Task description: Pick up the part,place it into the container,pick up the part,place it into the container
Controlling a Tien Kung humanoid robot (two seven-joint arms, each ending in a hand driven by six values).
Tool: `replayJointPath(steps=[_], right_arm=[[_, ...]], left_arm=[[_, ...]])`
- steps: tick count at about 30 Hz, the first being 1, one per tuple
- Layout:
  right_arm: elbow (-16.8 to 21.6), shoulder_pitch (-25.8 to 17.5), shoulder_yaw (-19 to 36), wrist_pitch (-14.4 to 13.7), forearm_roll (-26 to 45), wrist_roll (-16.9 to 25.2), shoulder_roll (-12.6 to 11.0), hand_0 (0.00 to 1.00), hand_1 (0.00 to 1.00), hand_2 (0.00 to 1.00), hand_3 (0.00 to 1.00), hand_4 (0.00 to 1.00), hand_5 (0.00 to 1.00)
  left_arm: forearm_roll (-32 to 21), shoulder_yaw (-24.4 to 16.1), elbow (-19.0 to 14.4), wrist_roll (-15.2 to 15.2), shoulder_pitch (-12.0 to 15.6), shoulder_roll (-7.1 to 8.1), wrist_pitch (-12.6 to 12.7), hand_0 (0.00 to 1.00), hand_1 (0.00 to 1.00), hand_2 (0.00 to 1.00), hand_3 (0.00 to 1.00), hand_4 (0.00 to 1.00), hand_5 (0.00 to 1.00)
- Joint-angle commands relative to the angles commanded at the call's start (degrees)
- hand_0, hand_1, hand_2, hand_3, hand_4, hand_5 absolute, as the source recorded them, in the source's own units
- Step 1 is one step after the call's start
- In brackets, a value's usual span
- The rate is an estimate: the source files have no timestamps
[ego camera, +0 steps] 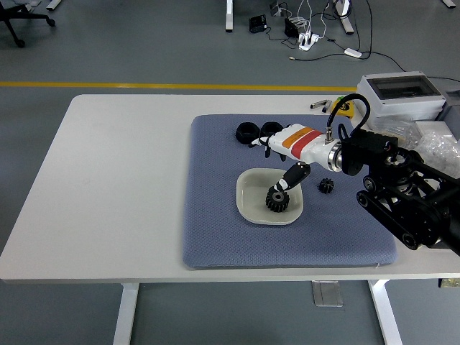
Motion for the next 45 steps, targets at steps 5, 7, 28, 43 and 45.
replayJointPath(steps=[5,7,28,43,45], right_arm=[[-3.2,0.5,-0.2,0.4,0.3,-0.2,-1.4,0.191,0.418,0.659,0.836,0.998,0.379],[-4.4,0.4,-0.3,0.4,0.8,0.1,-2.1,0.342,0.527,0.677,0.76,0.998,0.38],[-16.3,-2.6,-2.5,-2.7,9.5,-2.0,-3.0,0.247,0.463,0.62,0.61,0.998,0.352],[-18.1,-2.7,-5.0,-4.5,14.7,-3.0,-0.6,0.212,0.436,0.554,0.534,0.945,0.357],[-18.6,-2.7,-5.5,-5.0,15.2,-3.1,-0.4,0.212,0.436,0.554,0.534,0.945,0.357]], left_arm=[[-0.2,0.2,0.0,0.0,0.0,0.08,0.0,0.73,0.738,0.77,0.687,0.725,0.677],[-0.3,0.2,0.0,0.0,-0.1,0.1,0.0,0.731,0.739,0.77,0.687,0.724,0.676],[-0.6,0.2,0.0,-0.1,-0.2,-0.25,0.1,0.73,0.739,0.77,0.688,0.725,0.676],[-0.4,0.1,0.0,0.0,-0.3,-0.3,0.0,0.73,0.739,0.769,0.687,0.723,0.676],[-0.4,0.1,0.0,0.0,-0.2,-0.31,0.0,0.73,0.739,0.769,0.687,0.723,0.676]])
